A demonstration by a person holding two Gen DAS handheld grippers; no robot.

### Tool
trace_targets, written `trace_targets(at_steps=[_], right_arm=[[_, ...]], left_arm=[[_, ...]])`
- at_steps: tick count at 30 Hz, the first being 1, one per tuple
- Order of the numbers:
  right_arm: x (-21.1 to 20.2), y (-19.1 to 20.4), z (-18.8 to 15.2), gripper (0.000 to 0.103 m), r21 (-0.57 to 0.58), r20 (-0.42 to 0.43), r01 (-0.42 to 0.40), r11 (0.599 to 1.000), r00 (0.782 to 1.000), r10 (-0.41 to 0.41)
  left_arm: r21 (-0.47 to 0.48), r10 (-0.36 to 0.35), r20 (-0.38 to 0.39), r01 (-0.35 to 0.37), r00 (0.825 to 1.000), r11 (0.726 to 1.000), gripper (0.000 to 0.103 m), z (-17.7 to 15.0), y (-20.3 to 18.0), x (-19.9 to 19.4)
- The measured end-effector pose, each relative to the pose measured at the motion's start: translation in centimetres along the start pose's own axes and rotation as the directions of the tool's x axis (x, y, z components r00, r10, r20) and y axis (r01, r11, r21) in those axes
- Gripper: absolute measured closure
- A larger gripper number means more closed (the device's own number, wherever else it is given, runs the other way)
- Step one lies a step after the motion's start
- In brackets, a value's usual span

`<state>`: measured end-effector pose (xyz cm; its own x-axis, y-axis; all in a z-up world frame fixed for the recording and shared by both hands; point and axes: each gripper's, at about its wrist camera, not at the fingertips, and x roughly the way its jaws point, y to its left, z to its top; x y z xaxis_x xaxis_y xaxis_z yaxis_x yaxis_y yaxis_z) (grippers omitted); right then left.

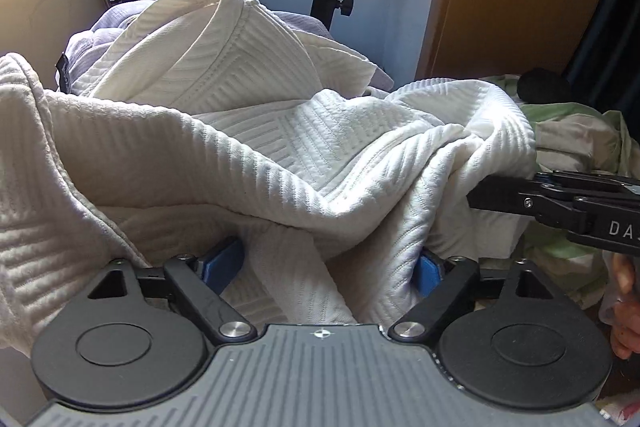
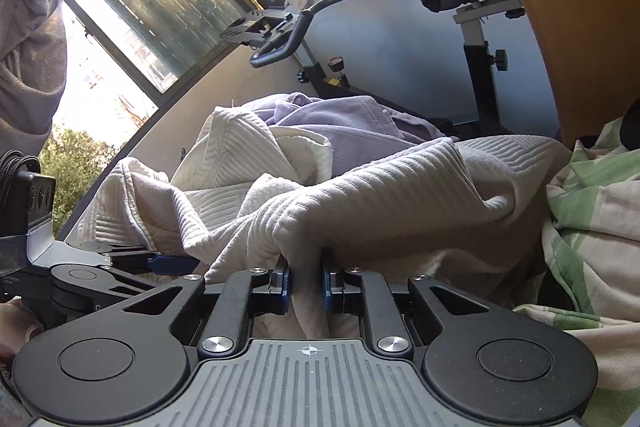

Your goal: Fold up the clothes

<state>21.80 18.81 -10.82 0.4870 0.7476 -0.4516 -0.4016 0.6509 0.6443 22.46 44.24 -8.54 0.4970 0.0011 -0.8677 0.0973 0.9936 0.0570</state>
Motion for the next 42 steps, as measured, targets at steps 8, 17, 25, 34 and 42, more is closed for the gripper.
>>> trace_targets(at_steps=[8,17,25,34,42], right_arm=[[0.4,1.5,0.2,0.062,-0.092,-0.037,0.043,0.995,0.998,-0.046],[-0.8,1.1,-1.0,0.018,-0.129,-0.012,0.083,0.988,0.996,-0.086],[-1.6,-0.6,-2.1,0.017,-0.123,-0.049,0.145,0.982,0.987,-0.152],[-0.8,-4.6,0.2,0.017,0.107,-0.016,0.193,0.975,0.981,-0.192],[0.4,-6.4,2.1,0.005,0.176,-0.011,0.238,0.955,0.971,-0.240]], left_arm=[[-0.141,-0.102,0.097,0.115,0.990,0.983,0.087,0.0,2.3,-3.2],[-0.313,-0.099,0.294,0.193,0.951,0.930,0.089,0.4,4.6,-7.6],[-0.486,0.085,0.458,0.169,0.885,0.858,0.090,1.2,9.2,-11.6],[-0.641,0.207,0.290,0.028,0.934,0.767,0.088,-0.1,15.0,-6.5],[-0.585,0.256,0.143,-0.127,0.956,0.801,0.041,0.3,15.9,-2.2]])
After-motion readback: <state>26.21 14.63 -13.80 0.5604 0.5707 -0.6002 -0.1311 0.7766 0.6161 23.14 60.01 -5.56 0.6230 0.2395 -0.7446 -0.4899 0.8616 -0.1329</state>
